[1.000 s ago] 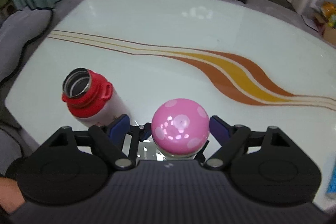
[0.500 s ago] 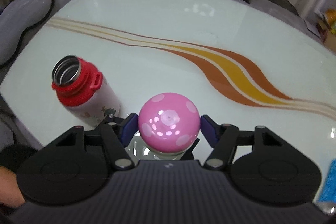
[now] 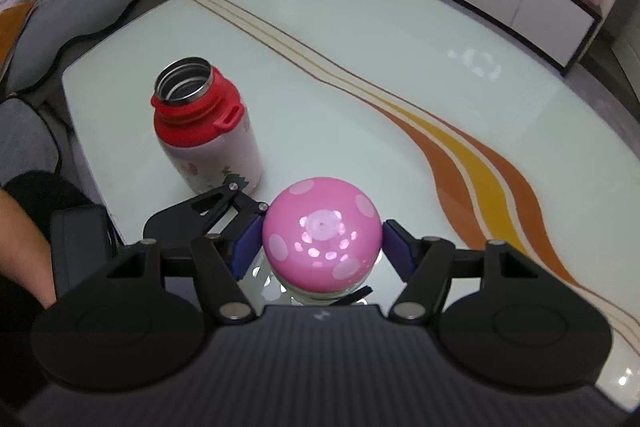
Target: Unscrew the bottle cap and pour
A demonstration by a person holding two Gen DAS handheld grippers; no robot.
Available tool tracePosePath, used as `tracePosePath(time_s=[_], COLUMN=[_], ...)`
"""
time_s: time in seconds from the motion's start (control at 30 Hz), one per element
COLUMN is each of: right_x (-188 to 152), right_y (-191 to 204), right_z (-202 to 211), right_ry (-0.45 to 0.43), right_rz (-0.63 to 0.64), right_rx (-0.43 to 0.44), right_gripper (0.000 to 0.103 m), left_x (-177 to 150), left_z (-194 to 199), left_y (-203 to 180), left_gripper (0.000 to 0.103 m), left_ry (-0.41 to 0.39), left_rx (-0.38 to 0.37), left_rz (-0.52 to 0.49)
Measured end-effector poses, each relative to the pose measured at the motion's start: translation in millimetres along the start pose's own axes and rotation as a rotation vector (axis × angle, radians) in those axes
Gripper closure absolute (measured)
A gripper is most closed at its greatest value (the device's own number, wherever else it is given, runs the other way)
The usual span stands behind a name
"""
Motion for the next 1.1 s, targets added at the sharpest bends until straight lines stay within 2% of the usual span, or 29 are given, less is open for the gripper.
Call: tracePosePath(time_s=[0.1,0.2,0.3,0.37,0.43,0.53,0.67,0.7,0.8,1.03,1.1], right_x=[0.0,-0.1,3.9,5.0,5.1,8.6,9.9,9.8,8.9,5.1,2.1], right_y=[0.1,0.0,-0.3,-2.5,-2.4,2.1,3.3,3.1,1.6,-0.7,-4.5], right_z=[1.9,9.1,12.8,11.4,9.9,8.7,4.0,1.7,1.4,1.6,3.2], right_ry=[-0.002,-0.034,-0.036,-0.001,0.021,0.025,0.048,0.058,0.064,0.064,0.059], right_rz=[-0.015,-0.089,-0.243,-0.358,-0.463,-0.502,-0.484,-0.475,-0.458,-0.329,-0.271], right_rx=[-0.015,-0.018,-0.081,-0.146,-0.201,-0.243,-0.301,-0.316,-0.324,-0.243,-0.193], right_gripper=[0.020,0.017,0.017,0.017,0.022,0.025,0.031,0.037,0.039,0.039,0.039], left_x=[0.3,0.9,1.1,0.9,0.5,-0.2,-0.2,0.0,0.3,1.0,0.9], left_z=[1.1,1.1,1.4,2.6,3.2,4.3,2.8,1.6,-2.5,-3.7,-3.4], left_y=[1.6,3.2,4.4,6.2,6.8,8.4,9.1,8.4,3.5,5.0,5.2], left_gripper=[0.028,0.028,0.028,0.028,0.028,0.028,0.028,0.028,0.028,0.028,0.028], left_ry=[0.000,0.001,0.001,-0.001,-0.001,0.000,0.001,0.002,0.004,0.005,0.006], left_rx=[-0.001,-0.001,-0.001,0.000,0.000,-0.001,-0.003,-0.003,-0.003,-0.005,-0.005], left_rz=[0.000,0.001,0.001,0.001,0.001,0.001,0.000,0.000,0.002,0.002,0.002])
Point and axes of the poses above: each gripper's, at about its wrist camera, not at the fingertips, and z roughly against the way its jaws point, y to its left, x to its top, the point moved 3 cm from there along -z, roughly the way its jaws point, and after that the axes turned 7 degrees about -y, right-handed, at the moved point
